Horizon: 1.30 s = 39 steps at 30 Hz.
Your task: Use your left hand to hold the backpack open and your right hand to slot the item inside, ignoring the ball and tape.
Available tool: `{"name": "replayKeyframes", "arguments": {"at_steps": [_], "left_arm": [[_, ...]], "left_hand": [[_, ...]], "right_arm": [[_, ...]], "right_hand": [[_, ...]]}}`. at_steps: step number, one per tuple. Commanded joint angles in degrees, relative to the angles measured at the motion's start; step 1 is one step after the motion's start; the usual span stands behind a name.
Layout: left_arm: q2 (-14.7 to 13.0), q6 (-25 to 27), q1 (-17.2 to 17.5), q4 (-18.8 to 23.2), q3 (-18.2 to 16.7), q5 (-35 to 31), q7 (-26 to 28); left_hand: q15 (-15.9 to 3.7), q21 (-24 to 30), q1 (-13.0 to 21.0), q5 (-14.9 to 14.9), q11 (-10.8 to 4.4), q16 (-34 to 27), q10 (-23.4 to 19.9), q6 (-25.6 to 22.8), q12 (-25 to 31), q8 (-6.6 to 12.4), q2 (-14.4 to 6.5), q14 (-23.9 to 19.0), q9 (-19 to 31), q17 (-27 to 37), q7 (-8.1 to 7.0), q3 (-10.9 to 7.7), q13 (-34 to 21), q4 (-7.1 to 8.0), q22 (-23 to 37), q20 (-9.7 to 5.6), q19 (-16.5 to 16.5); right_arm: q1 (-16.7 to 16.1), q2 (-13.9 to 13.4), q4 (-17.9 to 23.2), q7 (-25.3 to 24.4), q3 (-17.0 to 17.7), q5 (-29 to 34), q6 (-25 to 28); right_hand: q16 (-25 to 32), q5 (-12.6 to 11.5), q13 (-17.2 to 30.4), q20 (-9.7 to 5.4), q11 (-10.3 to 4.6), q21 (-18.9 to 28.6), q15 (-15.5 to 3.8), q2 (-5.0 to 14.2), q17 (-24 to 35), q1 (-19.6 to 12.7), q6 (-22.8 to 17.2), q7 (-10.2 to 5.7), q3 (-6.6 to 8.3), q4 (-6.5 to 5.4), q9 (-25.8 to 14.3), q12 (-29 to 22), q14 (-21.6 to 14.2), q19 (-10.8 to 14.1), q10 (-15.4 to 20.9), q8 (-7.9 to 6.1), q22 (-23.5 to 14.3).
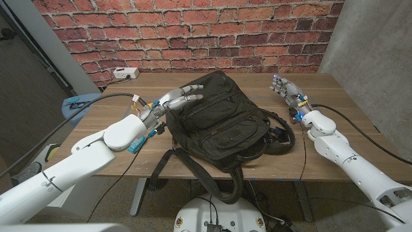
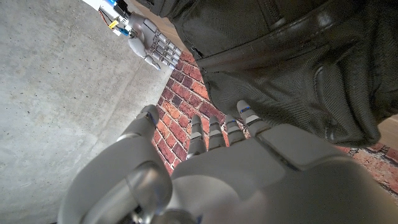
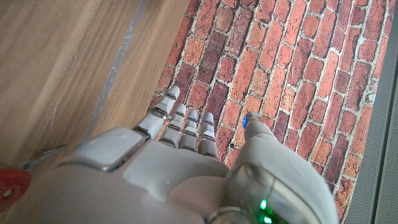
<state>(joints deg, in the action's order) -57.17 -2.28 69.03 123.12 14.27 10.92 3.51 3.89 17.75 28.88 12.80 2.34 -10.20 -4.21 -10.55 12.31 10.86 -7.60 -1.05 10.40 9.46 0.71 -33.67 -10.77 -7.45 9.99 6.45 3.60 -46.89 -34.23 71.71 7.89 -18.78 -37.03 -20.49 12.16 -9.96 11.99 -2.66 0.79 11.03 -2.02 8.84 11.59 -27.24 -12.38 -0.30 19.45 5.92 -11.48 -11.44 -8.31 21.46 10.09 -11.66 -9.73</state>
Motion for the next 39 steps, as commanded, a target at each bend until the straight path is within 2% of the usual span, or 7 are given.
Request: {"name": "replayKeyframes", "arguments": {"at_steps": [1, 6, 14, 15, 20, 39], "left_arm": [[-2.11, 0.67, 0.51, 1.97, 0.06, -2.65, -1.60], [-2.65, 0.64, 0.21, 2.43, 0.20, -4.25, -1.93], [-3.64, 0.85, -0.27, 3.38, 0.75, -6.82, -2.90], [-3.69, 0.74, -0.26, 3.46, 0.79, -7.06, -2.96], [-3.92, 0.43, 0.01, 3.79, 0.79, -8.67, -2.81], [-4.02, 0.61, -0.67, 5.18, 2.32, -15.53, -3.34]], "left_hand": [[0.15, -0.14, 0.45, 0.36, -0.09, -0.28, -0.51, -0.55, 0.26, 0.23, 0.53, -0.30, 0.15, 0.19, -0.06, -0.07, -0.36, -0.36, 0.13, 0.02, 0.50], [0.15, -0.40, 0.47, 0.67, -0.87, -0.33, -0.92, -1.01, 0.37, 0.28, 0.85, -0.64, 0.16, 0.22, -0.34, 0.28, -0.42, -0.79, 0.15, -0.41, 0.81], [0.75, -0.71, 0.36, 1.05, -0.87, -0.50, -1.34, -0.37, 0.52, -0.04, 1.38, -1.43, 0.18, 0.29, 0.18, 0.77, -0.58, -1.15, 0.19, -0.31, 1.14], [0.45, -0.78, 0.28, 1.11, -1.35, -0.49, -1.55, -0.45, 0.60, -0.01, 1.61, -1.50, 0.19, 0.31, -0.07, 0.94, -0.62, -1.22, 0.19, -0.64, 1.25], [0.35, -0.81, 0.20, 1.22, -1.61, -0.50, -1.78, 0.05, 0.69, -0.20, 1.89, -1.63, 0.20, 0.35, -0.03, 1.17, -0.70, -1.32, 0.20, -0.57, 1.60], [0.26, -0.97, 0.56, 1.74, -1.34, -0.60, -1.78, -0.17, 0.77, 0.09, 2.32, -2.34, 0.34, 0.44, 0.23, 1.45, -1.06, -1.76, 0.25, -0.30, 2.65]], "right_arm": [[-0.39, 0.52, -0.75, 0.22, 0.11, -0.30, -1.05], [-0.93, 0.56, -0.50, -0.28, 0.35, -0.31, -1.43], [-1.64, 0.69, -0.46, -0.78, 0.70, -0.36, -2.27], [-1.71, 0.72, -0.49, -0.77, 0.75, -0.42, -2.36], [-1.88, 0.95, -0.86, -0.44, 0.93, -0.82, -2.83], [-1.58, 0.85, -2.16, 0.26, 1.37, -1.27, -3.31]], "right_hand": [[0.28, -0.36, 0.11, -0.55, -0.17, 0.27, -0.66, 0.24, 0.21, -0.61, -0.49, 0.24, 0.12, 0.44, -0.08, -0.28, -0.60, 0.59, 0.37, -0.16, -0.16], [0.28, -0.36, 0.11, -0.55, -0.18, 0.27, -0.68, 0.25, 0.21, -0.62, -0.50, 0.21, 0.11, 0.47, -0.08, -0.27, -0.59, 0.60, 0.34, -0.16, -0.16], [0.30, -0.37, 0.10, -0.54, -0.19, 0.27, -0.73, 0.27, 0.22, -0.64, -0.49, 0.22, 0.10, 0.53, -0.08, -0.26, -0.61, 0.62, 0.32, -0.14, -0.16], [0.29, -0.37, 0.10, -0.56, -0.21, 0.27, -0.75, 0.27, 0.22, -0.64, -0.50, 0.23, 0.10, 0.54, -0.08, -0.27, -0.60, 0.62, 0.36, -0.15, -0.16], [0.31, -0.38, 0.10, -0.57, -0.20, 0.26, -0.74, 0.31, 0.22, -0.67, -0.50, 0.19, 0.11, 0.57, -0.08, -0.27, -0.61, 0.60, 0.35, -0.14, -0.16], [0.34, -0.40, 0.09, -0.54, -0.23, 0.25, -0.75, 0.33, 0.23, -0.74, -0.51, 0.30, 0.09, 0.72, -0.08, -0.28, -0.65, 0.62, 0.38, -0.12, -0.16]]}}
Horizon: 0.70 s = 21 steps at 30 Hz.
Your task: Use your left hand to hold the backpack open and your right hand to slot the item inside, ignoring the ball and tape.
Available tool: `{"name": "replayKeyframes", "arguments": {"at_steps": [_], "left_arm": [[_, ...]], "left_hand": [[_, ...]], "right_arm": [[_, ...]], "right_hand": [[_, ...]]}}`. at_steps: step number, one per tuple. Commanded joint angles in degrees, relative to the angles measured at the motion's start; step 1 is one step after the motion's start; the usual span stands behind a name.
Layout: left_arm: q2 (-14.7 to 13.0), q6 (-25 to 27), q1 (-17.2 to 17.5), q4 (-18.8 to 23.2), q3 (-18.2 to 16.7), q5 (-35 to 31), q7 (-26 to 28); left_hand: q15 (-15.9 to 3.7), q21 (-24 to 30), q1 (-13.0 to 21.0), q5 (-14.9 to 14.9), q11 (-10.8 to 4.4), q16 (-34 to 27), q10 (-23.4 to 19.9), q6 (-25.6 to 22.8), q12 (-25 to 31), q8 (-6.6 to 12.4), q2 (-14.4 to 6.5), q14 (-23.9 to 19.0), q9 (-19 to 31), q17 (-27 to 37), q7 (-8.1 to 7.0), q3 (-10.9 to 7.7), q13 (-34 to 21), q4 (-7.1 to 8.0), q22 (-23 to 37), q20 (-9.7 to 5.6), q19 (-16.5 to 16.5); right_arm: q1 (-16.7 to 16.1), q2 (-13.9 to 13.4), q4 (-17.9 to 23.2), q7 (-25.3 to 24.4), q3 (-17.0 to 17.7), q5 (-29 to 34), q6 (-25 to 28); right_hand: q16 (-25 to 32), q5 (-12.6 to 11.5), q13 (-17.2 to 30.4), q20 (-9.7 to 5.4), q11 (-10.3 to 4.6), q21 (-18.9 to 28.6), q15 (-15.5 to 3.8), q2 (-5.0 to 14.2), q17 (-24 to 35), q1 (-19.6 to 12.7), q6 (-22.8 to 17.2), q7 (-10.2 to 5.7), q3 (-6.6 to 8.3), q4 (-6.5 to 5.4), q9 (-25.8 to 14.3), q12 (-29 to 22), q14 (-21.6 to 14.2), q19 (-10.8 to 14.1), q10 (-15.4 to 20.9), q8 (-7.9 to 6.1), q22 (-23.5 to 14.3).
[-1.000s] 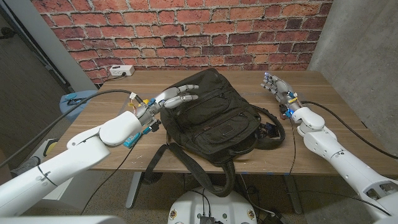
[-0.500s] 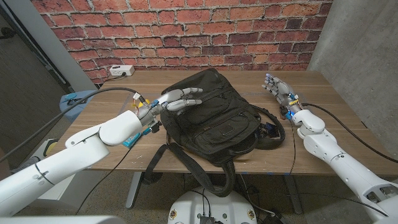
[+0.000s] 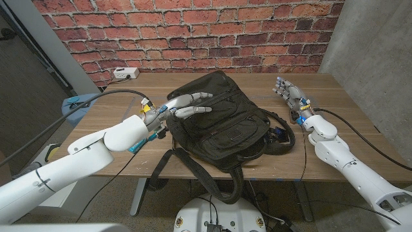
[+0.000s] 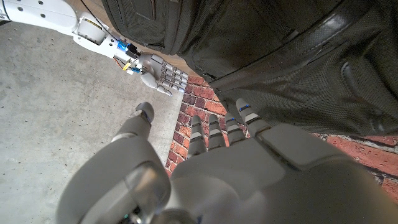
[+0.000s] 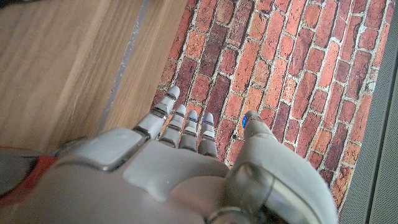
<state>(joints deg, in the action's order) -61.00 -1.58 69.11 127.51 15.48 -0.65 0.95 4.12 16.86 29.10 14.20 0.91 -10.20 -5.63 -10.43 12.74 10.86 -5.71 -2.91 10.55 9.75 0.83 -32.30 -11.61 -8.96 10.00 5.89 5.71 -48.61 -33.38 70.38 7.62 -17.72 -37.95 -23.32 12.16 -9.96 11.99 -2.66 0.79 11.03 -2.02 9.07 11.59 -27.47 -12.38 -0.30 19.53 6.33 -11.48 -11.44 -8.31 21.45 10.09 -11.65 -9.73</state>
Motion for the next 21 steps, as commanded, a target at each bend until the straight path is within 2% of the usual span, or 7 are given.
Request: {"name": "replayKeyframes", "arguments": {"at_steps": [1, 5, 11, 21], "left_arm": [[-0.19, -0.15, -0.82, 0.80, 1.17, -4.20, -0.88], [-0.26, -0.53, -1.39, 0.68, 1.51, -4.37, -2.02], [-0.15, -1.22, -1.95, 0.76, 2.36, -6.13, -2.60], [0.90, -4.04, -3.37, -0.83, 4.55, -8.50, -3.75]], "left_hand": [[-0.01, -0.09, 0.38, 0.37, 0.01, -0.61, -0.56, -0.29, 0.43, 0.10, 0.48, -0.55, 0.22, 0.16, 0.12, 0.09, -0.26, -0.30, 0.26, 0.24, 0.62], [0.04, -0.09, 0.51, 0.47, 0.10, -0.67, -0.53, -0.33, 0.46, 0.16, 0.68, -0.81, 0.27, 0.19, 0.30, 0.17, -0.37, -0.43, 0.27, 0.31, 0.97], [0.19, -0.18, 0.73, 0.60, 0.05, -0.62, -0.42, -0.64, 0.47, 0.33, 0.89, -0.84, 0.33, 0.22, 0.61, 0.23, -0.52, -0.57, 0.28, 0.25, 1.19], [0.23, -0.33, 1.10, 0.78, -0.08, -0.63, -0.37, -0.95, 0.52, 0.49, 1.10, -1.00, 0.42, 0.25, 0.81, 0.26, -0.68, -0.74, 0.29, 0.20, 1.43]], "right_arm": [[0.18, 0.01, -0.92, 0.54, 0.33, -0.34, -0.52], [0.36, 0.04, -1.33, 0.89, 0.34, -0.45, -0.66], [0.50, 0.19, -1.98, 1.14, 0.33, -0.33, -1.24], [-0.32, -0.08, -2.25, 1.09, 0.57, -0.23, -2.03]], "right_hand": [[0.33, -0.40, 0.09, -0.54, -0.22, 0.25, -0.74, 0.10, 0.24, -0.51, -0.51, 0.30, 0.01, 0.32, -0.08, -0.28, -0.63, 0.63, 0.38, -0.12, -0.16], [0.33, -0.41, 0.09, -0.54, -0.12, 0.25, -0.73, 0.12, 0.24, -0.55, -0.65, 0.39, 0.02, 0.36, -0.07, -0.28, -0.61, 0.64, 0.40, -0.16, -0.16], [0.40, -0.42, 0.06, -0.52, 0.37, 0.32, -0.40, 0.08, 0.23, -0.62, -1.09, 1.32, 0.00, 0.49, -0.03, -0.34, -0.79, 0.84, 0.60, -0.28, -0.15], [0.38, -0.43, 0.03, -0.44, 0.35, 0.32, -0.19, 0.08, 0.23, -0.69, -1.05, 1.28, -0.01, 0.59, 0.00, -0.34, -0.74, 0.90, 0.68, -0.22, -0.15]]}}
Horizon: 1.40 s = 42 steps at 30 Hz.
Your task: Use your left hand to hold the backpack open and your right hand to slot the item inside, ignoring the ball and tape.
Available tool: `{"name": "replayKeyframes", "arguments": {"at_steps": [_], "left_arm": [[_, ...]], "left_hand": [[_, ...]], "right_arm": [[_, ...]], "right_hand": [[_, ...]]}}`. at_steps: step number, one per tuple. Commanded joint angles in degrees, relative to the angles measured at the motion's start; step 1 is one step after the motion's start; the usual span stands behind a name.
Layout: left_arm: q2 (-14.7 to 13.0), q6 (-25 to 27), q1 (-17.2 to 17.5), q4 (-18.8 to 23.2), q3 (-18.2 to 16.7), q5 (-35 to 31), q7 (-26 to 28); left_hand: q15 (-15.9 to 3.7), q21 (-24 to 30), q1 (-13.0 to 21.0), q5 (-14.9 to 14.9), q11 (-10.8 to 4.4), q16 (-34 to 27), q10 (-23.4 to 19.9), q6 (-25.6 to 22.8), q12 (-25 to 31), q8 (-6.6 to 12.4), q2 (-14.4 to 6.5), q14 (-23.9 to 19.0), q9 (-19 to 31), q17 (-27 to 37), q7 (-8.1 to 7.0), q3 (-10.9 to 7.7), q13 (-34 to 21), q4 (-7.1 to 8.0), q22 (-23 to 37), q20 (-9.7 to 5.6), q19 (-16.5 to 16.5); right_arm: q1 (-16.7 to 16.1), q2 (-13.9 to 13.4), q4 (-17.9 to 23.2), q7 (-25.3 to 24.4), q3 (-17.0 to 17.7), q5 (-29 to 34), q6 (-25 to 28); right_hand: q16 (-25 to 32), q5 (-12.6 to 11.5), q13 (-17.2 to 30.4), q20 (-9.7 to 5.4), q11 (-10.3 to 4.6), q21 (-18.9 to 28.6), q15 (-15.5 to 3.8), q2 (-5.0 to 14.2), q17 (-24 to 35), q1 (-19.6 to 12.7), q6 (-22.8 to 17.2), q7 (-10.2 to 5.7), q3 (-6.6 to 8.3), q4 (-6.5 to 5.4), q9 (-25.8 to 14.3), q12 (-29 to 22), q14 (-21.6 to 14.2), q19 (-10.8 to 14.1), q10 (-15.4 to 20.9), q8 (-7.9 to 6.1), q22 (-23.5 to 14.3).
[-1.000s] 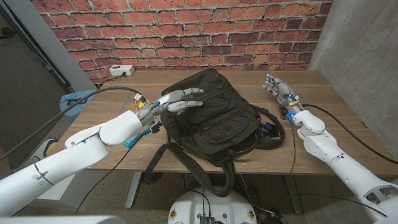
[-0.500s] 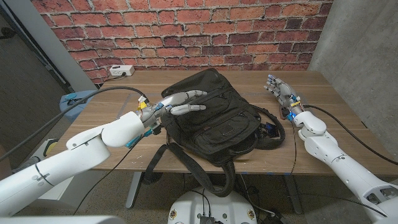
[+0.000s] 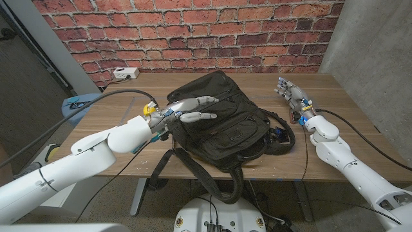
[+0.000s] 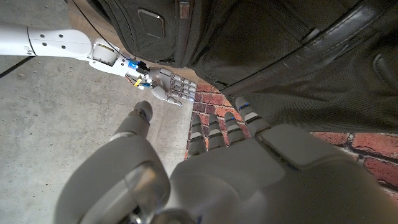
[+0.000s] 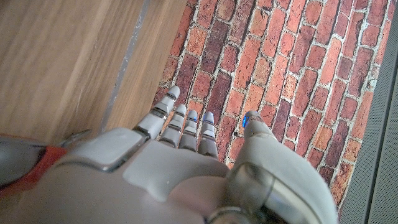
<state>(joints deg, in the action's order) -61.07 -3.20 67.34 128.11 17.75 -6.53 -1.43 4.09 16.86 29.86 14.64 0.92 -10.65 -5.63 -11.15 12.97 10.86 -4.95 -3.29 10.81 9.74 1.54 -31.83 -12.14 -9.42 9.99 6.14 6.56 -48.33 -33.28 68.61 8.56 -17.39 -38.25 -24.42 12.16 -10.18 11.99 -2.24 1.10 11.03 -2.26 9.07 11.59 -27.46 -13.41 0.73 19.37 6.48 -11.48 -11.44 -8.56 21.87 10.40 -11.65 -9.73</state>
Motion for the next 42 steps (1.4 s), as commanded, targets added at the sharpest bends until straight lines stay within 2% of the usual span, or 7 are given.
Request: {"name": "replayKeyframes", "arguments": {"at_steps": [1, 19, 42], "left_arm": [[1.08, -2.78, -1.80, -1.65, 2.49, -2.75, -1.56], [2.53, -6.00, -4.02, -4.11, 4.84, -5.26, -3.74], [3.13, -10.18, -3.69, -5.05, 6.25, -9.03, -4.50]], "left_hand": [[0.27, -0.34, 0.37, 0.36, -0.09, -0.18, -0.39, -0.29, 0.30, 0.52, 0.37, -0.61, 0.16, 0.26, 0.04, -0.19, -0.17, -0.29, 0.29, -0.06, 0.59], [0.12, -0.64, 0.93, 0.52, -0.15, -0.20, -0.43, -0.99, 0.43, 0.78, 0.89, -0.95, 0.28, 0.30, 0.18, 0.02, -0.45, -0.40, 0.31, -0.27, 1.00], [0.10, -1.14, 1.50, 0.53, -0.38, -0.07, 0.19, -0.55, 0.31, 0.59, 1.39, -0.85, 0.39, 0.35, 0.26, 0.34, -0.73, -0.36, 0.33, -0.25, 1.07]], "right_arm": [[-0.72, -0.22, -0.43, 0.06, 0.28, 0.11, -0.99], [-0.99, 0.21, -2.31, -0.08, 0.55, 0.12, -2.31], [-2.19, 0.10, -2.82, 0.03, 0.96, 0.06, -3.91]], "right_hand": [[0.39, -0.21, 0.03, -0.86, 0.07, 0.32, 0.08, 0.08, 0.23, -0.69, -0.03, 0.24, 0.15, 0.44, 0.01, -0.33, -0.52, 0.47, 0.34, -0.22, -0.15], [0.39, -0.22, -0.01, -0.88, 0.11, 0.30, -0.02, 0.11, 0.24, -0.77, 0.14, 0.14, 0.13, 0.57, 0.04, -0.24, -0.48, 0.49, 0.18, -0.08, -0.16], [0.27, -0.21, -0.03, -0.87, 0.19, 0.25, -0.02, 0.07, 0.27, -0.74, 0.49, 0.08, 0.03, 0.64, 0.07, -0.08, -0.14, 0.41, -0.20, 0.09, -0.16]]}}
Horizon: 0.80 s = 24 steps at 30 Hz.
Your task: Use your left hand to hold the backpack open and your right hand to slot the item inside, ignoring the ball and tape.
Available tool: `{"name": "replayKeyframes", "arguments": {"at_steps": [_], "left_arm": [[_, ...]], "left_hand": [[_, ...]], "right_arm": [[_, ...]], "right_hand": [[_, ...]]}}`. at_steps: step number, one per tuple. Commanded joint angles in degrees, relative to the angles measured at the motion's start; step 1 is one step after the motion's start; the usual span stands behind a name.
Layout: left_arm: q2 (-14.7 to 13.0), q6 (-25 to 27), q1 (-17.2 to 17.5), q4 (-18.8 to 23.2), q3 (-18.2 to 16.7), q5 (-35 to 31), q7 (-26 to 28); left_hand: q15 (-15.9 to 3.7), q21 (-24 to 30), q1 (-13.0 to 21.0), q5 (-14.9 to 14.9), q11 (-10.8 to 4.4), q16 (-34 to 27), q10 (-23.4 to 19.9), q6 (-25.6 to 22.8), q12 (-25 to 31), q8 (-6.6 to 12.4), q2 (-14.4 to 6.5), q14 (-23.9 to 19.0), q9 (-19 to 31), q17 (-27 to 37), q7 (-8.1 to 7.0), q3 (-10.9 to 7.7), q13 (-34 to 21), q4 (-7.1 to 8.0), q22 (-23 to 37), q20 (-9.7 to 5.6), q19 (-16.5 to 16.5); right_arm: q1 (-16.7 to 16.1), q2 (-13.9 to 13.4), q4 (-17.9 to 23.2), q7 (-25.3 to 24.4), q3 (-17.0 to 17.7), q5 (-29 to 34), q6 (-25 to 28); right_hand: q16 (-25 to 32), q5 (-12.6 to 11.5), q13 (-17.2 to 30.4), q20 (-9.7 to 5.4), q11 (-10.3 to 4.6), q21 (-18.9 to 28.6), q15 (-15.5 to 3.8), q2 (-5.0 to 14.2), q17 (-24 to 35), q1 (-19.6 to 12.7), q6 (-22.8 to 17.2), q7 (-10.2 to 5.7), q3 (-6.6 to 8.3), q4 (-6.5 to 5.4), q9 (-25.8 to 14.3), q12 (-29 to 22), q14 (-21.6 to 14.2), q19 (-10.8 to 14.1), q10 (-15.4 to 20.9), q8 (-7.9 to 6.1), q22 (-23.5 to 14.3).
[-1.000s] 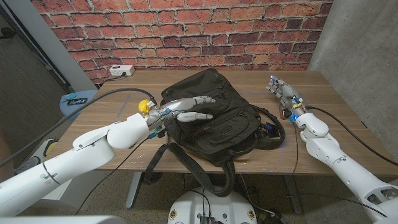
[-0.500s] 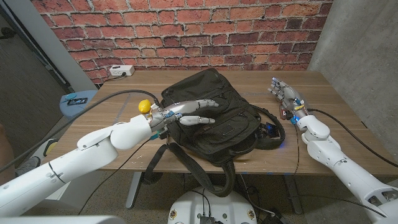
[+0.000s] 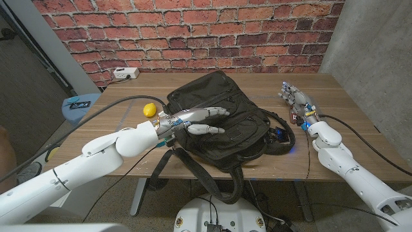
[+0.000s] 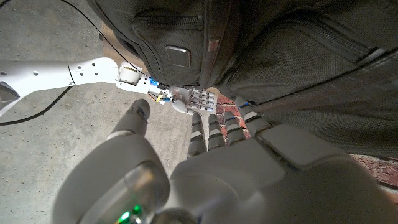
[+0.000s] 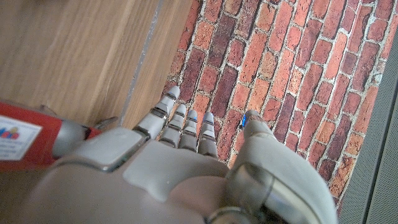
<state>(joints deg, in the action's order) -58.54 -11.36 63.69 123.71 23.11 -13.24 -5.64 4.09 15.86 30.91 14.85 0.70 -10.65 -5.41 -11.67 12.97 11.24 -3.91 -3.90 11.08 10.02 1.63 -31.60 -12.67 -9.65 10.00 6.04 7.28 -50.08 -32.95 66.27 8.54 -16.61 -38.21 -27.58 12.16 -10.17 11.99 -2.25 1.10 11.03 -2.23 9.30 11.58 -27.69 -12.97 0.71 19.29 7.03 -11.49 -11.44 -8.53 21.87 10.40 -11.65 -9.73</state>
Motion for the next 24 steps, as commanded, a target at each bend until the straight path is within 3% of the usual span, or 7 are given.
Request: {"name": "replayKeyframes", "arguments": {"at_steps": [1, 24], "left_arm": [[0.68, -2.17, 0.00, -0.76, 0.92, -2.61, -0.14], [2.96, -5.67, 0.09, -3.00, 3.57, -9.72, 1.20]], "left_hand": [[0.11, -0.16, 0.46, 0.32, -0.15, -0.07, -0.03, -0.01, 0.32, 0.20, 0.36, -0.23, 0.13, 0.07, 0.18, 0.12, -0.21, -0.13, 0.33, -0.15, 0.36], [0.15, -0.61, 0.88, 0.28, 0.21, -0.01, 0.17, 0.22, 0.37, 0.14, 0.87, -0.09, 0.21, 0.10, 0.16, 0.50, -0.44, -0.06, 0.35, -0.05, 0.45]], "right_arm": [[-0.33, -0.19, -0.76, 0.12, 0.13, 0.12, -0.88], [1.03, 0.83, -6.42, 2.59, -0.65, 0.94, -4.44]], "right_hand": [[0.27, -0.22, -0.03, -0.89, 0.20, 0.24, -0.03, -0.16, 0.27, -0.51, 0.06, 0.10, 0.10, 0.08, 0.07, -0.08, -0.16, 0.41, -0.20, 0.10, -0.16], [0.13, -0.21, -0.06, -0.69, 0.47, 0.17, 0.19, -0.18, 0.27, -0.54, 0.49, 0.21, 0.01, 0.20, 0.09, 0.04, 0.27, 0.23, -0.62, 0.26, -0.16]]}}
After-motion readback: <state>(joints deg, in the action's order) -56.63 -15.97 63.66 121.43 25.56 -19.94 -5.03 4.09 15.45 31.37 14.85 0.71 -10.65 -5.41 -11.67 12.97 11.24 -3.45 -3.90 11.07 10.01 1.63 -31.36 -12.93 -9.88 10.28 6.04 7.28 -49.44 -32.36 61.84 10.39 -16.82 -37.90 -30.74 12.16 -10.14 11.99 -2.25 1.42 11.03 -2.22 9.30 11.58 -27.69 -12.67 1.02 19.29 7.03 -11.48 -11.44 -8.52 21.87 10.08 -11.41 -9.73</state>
